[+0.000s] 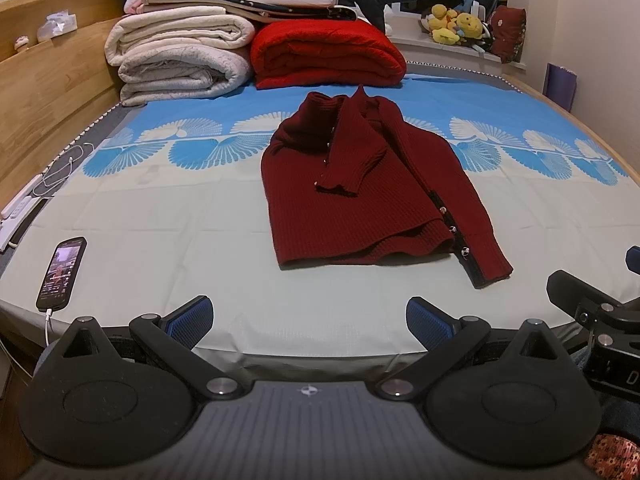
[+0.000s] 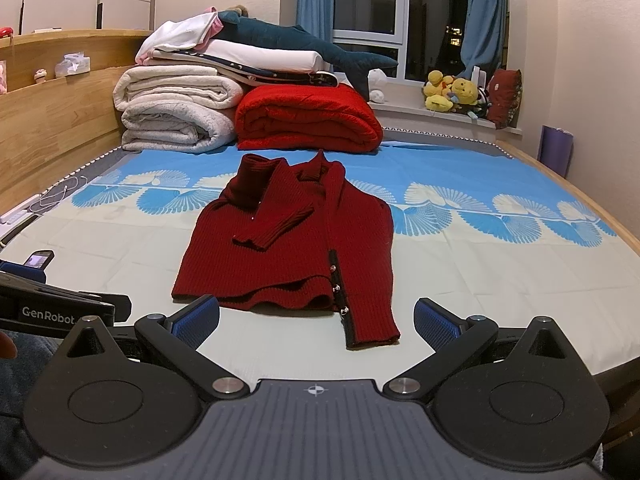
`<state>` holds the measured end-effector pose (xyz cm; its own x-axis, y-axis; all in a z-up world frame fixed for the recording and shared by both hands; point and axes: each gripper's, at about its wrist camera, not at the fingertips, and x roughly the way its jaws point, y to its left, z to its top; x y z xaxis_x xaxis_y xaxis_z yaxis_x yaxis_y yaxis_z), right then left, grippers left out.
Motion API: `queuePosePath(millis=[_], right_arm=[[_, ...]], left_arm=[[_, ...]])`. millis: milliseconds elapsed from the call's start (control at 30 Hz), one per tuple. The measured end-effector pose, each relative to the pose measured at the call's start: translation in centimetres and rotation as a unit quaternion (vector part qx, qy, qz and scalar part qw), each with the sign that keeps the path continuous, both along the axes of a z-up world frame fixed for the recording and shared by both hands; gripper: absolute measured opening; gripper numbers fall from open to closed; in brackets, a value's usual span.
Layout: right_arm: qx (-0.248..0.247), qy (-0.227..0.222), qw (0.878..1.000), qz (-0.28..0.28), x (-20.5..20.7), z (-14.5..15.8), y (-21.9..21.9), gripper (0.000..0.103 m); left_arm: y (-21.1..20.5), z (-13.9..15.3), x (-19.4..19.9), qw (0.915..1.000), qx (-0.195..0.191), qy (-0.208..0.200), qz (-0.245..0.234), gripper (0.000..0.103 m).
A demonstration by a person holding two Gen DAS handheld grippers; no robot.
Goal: Fold small clothes
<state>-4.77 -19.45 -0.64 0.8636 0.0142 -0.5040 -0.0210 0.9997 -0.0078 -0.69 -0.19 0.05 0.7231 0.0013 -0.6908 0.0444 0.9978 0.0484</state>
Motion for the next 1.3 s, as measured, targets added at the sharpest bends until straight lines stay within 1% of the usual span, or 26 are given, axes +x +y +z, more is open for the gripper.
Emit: queuePosePath(millis=[933,1000,1067,1133,1233,1300], right_arm=[[0.001,0.004,1.000,0.006,0.2,-0.4,0.2,0.102],[0.003,0.007,1.000,0.009,0.5,-0.5,0.1,0.102],[0.012,0.010,1.000,0.013,1.1,-0.8,-0.1,0.102],[0.031,0.015,0.999,0.012,2.5,-1.2,-0.9,0.102],[0.053,0.038,0.998,-0.012,6.3,-2.9,-2.9,0.102],[0.066,0.062,0.995,-0.028,9.7,-4.4,-4.3,0.102]], left_arm=[[-0.1,-0.4,0.4,1.0000,-0.004,0.007,0.001,0.103],[0.3,-0.6,1.1,0.9998,-0.013,0.013,-0.003,0.103],[1.2,-0.9,2.2,0.9990,-0.036,0.025,-0.003,0.103],[2.4,-1.3,3.8,0.9976,-0.061,0.032,0.004,0.103],[4.0,-2.1,7.1,0.9966,-0.073,0.036,0.014,0.103],[4.6,-2.9,9.9,0.9969,-0.065,0.038,0.024,0.103]])
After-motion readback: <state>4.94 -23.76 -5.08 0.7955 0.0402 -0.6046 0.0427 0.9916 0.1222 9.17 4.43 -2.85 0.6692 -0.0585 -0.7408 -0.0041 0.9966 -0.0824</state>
